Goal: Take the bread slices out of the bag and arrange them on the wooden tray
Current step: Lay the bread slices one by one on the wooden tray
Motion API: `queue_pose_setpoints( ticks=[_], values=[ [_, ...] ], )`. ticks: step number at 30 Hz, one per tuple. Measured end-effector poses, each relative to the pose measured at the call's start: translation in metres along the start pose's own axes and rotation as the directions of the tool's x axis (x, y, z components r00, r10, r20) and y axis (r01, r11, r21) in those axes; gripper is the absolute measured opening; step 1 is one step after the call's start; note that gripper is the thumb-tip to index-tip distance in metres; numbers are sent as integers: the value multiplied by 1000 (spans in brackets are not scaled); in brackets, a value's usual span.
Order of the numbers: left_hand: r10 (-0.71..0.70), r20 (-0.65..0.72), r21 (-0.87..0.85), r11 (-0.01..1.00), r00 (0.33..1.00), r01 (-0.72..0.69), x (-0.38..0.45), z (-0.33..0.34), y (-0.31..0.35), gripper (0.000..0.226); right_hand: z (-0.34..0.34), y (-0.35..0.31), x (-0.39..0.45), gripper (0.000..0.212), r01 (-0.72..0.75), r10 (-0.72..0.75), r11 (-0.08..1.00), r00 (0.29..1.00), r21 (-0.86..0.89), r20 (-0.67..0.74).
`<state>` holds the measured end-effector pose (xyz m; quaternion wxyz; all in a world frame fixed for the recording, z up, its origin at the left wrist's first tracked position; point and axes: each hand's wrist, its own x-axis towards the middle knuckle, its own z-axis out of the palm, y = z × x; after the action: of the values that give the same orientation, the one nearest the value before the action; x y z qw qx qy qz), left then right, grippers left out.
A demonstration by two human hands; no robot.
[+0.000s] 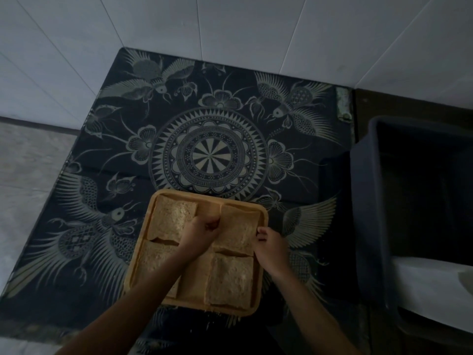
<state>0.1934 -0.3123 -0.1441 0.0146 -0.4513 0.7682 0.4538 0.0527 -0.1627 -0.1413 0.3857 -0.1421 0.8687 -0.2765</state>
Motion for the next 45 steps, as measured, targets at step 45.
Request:
queue_pose_setpoints(
  ticks=[45],
  values=[
    [-148,-8,-69,987,989,147,-90,-114,-139,33,149,-40,-104,51,6,-19,998,980,69,197]
  ],
)
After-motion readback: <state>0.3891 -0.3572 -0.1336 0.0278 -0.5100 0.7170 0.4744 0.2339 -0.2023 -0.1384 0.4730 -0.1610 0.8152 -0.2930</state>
